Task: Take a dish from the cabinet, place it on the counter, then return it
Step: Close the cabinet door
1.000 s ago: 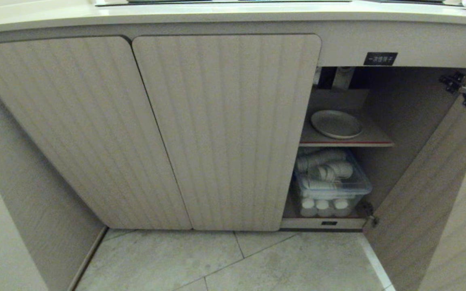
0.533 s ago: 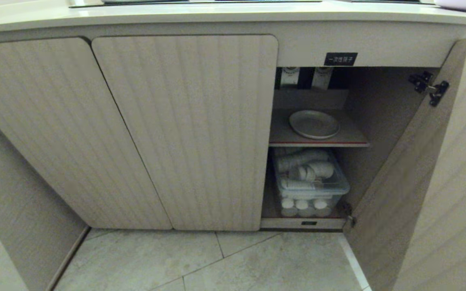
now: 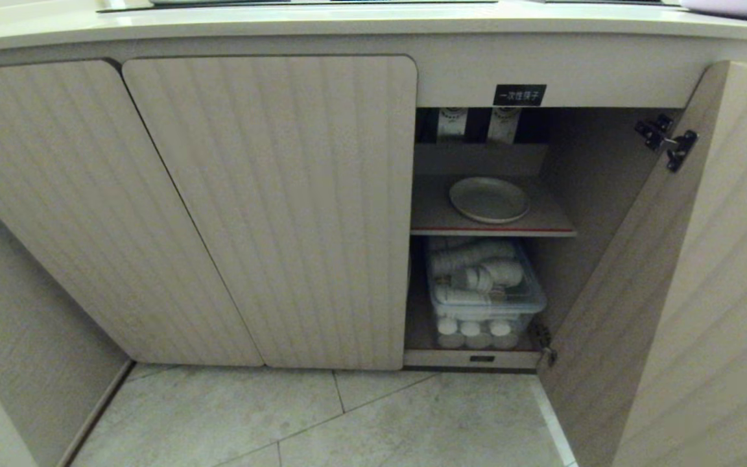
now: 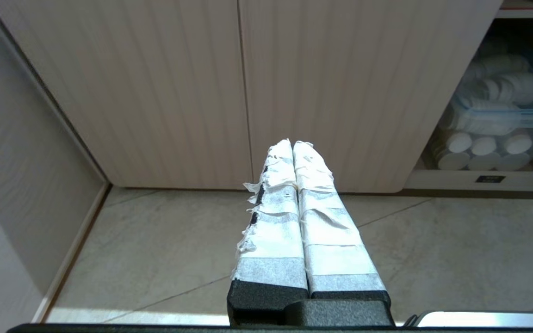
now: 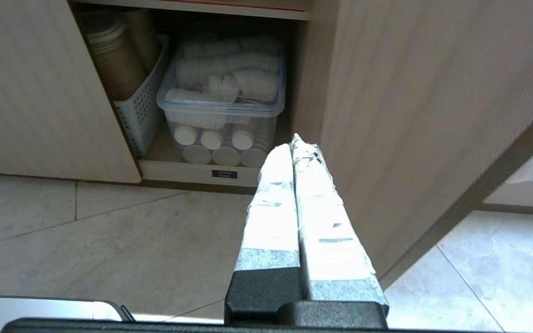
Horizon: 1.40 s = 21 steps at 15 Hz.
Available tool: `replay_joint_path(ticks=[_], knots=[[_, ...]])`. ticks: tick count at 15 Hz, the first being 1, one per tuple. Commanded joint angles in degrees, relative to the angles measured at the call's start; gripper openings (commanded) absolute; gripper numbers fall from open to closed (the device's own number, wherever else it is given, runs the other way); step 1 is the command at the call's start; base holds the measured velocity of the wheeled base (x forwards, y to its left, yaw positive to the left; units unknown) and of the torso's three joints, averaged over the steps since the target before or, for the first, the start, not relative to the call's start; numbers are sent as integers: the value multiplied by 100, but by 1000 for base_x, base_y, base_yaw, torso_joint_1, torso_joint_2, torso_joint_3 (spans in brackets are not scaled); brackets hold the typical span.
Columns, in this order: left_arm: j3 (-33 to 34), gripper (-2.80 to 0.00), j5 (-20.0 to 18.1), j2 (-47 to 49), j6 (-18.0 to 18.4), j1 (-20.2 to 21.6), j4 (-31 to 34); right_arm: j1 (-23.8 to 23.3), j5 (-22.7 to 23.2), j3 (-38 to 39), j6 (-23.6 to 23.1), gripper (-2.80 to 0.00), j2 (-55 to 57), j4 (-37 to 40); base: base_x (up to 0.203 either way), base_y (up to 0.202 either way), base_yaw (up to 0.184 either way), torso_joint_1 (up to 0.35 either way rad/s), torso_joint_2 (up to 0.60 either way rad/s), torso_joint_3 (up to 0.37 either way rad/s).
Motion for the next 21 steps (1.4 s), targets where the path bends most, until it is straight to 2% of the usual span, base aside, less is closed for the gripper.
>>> replay_joint_path(ticks=[1, 11, 21], knots=[[0, -280, 0, -2, -5, 0, 0, 0, -1, -1, -4, -280, 7, 0, 0, 0, 0, 0, 0, 0], [0, -280, 0, -2, -8, 0, 0, 0, -1, -1, -4, -280, 7, 0, 0, 0, 0, 0, 0, 0], [0, -280, 0, -2, -8, 0, 0, 0, -1, -1, -4, -280, 7, 0, -174, -164, 0, 3, 3, 2]])
